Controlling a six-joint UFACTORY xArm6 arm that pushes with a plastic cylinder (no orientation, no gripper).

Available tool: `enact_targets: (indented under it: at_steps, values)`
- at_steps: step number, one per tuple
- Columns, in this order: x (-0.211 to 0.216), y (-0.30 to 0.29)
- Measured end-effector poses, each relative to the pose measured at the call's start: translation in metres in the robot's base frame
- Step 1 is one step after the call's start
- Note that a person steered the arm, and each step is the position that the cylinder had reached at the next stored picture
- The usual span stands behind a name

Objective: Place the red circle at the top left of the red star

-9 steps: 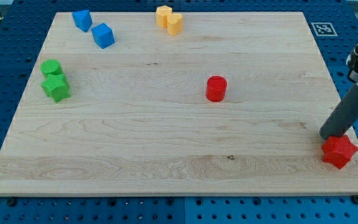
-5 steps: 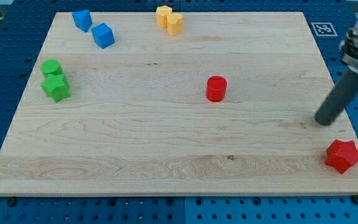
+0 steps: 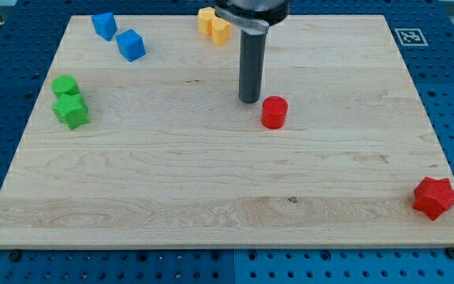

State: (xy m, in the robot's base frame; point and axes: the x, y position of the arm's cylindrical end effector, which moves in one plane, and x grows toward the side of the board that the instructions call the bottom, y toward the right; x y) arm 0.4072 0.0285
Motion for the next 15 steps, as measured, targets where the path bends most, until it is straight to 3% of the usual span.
enact_targets:
  at_steps: [2,5,9,15]
  values:
    - [0.022,0.033]
    - [0.049,0.129]
    - [0.082,0.143]
    - [0.098,0.135]
